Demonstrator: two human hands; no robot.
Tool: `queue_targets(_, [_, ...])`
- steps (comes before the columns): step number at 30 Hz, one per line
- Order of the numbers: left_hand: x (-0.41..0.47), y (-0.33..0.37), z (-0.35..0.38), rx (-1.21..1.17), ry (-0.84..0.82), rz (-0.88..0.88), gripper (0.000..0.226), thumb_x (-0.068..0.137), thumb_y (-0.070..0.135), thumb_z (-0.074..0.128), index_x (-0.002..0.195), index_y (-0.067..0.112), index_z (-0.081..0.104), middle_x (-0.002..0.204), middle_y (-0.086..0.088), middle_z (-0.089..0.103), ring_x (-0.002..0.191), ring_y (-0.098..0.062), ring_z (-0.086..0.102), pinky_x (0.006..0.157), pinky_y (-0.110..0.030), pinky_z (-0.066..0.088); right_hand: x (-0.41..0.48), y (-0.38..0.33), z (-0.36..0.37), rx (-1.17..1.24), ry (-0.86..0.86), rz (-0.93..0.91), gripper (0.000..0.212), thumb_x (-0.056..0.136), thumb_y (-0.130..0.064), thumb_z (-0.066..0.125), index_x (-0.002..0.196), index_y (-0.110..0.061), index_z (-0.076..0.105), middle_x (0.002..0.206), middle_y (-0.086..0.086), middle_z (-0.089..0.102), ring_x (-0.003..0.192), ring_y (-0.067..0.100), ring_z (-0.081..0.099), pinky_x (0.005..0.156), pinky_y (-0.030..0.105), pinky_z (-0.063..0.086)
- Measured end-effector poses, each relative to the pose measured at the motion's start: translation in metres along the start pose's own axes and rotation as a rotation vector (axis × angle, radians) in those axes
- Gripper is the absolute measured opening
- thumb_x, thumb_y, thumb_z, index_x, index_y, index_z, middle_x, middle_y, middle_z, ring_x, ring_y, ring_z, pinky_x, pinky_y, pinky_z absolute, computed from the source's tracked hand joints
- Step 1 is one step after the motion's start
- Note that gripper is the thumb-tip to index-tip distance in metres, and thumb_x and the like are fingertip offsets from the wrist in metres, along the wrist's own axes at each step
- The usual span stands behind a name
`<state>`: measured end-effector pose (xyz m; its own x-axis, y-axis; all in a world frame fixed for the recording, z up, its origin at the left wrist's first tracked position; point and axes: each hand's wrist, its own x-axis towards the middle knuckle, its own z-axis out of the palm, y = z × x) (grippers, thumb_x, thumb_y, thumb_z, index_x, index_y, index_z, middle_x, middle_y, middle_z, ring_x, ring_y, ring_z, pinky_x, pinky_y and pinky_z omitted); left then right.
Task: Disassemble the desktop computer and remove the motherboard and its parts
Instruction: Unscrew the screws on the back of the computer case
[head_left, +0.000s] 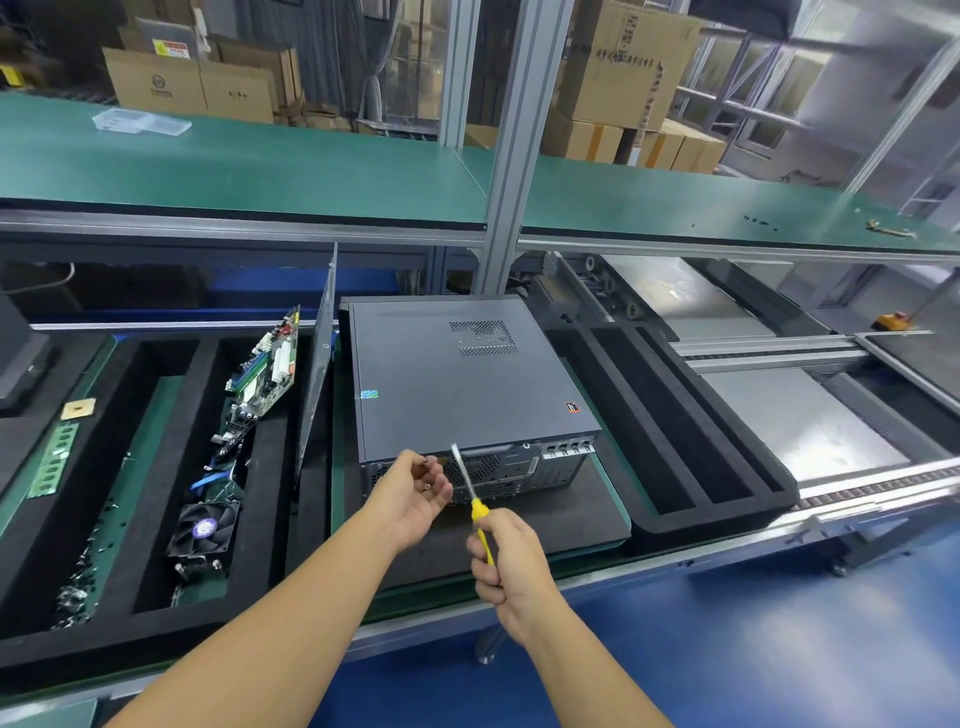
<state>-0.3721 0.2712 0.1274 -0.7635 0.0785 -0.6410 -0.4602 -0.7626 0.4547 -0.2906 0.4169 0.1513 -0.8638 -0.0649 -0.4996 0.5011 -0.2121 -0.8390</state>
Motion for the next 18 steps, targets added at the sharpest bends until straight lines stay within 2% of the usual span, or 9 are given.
queue_targets(2, [-0.002,0.002,-0.002,-0.058,0.015,-0.004,0.023,0.090,0.007,0.037,0.078,0.007,0.056,0.071,-0.007,0.055,0.060,-0.018,0.050,0.056,-0.030,0.048,0.003,-0.003,-0.004,0.127,0.022,-0.103,0.008,0.094,-0.018,0.047,0.089,-0.013,0.048,0.064,0.002,0.047,0.043,0.012,0.028,0.039,0.022,0.016])
queue_targets(5, [-0.007,0.003,-0.005,-0.094,0.018,0.002,0.029,0.084,0.000,0.029,0.082,0.002,0.058,0.076,-0.014,0.062,0.067,-0.024,0.056,0.064,-0.036,0.049,0.010,-0.010,-0.008,0.275,0.073,-0.118,0.012,0.097,-0.020,0.046,0.088,-0.014,0.051,0.061,0.002,0.045,0.042,0.012,0.029,0.038,0.022,0.017])
queue_targets(10, [-0.008,0.001,-0.006,-0.069,-0.047,-0.040,0.037,0.093,0.008,0.032,0.103,-0.008,0.063,0.098,-0.024,0.070,0.095,-0.034,0.066,0.077,-0.041,0.054,0.017,-0.014,-0.014,0.178,0.164,-0.124,0.011,0.096,-0.023,0.049,0.089,-0.014,0.052,0.061,0.000,0.047,0.043,0.012,0.033,0.039,0.022,0.022])
queue_targets(13, [-0.005,-0.007,-0.001,0.007,-0.111,-0.080,0.031,0.098,0.002,0.035,0.109,-0.008,0.062,0.104,-0.024,0.071,0.101,-0.034,0.067,0.082,-0.039,0.056,0.014,-0.014,-0.022,0.174,0.195,-0.116,0.012,0.096,-0.025,0.050,0.092,-0.014,0.056,0.064,0.002,0.053,0.045,0.013,0.039,0.041,0.023,0.029])
queue_targets(18, [0.003,-0.036,0.021,0.144,-0.164,-0.116,0.025,0.101,-0.006,0.037,0.112,-0.008,0.060,0.103,-0.023,0.073,0.104,-0.030,0.068,0.074,-0.033,0.062,0.008,-0.018,-0.048,0.174,0.227,-0.108,0.019,0.098,-0.026,0.049,0.104,-0.012,0.060,0.071,0.005,0.061,0.052,0.014,0.051,0.046,0.027,0.042])
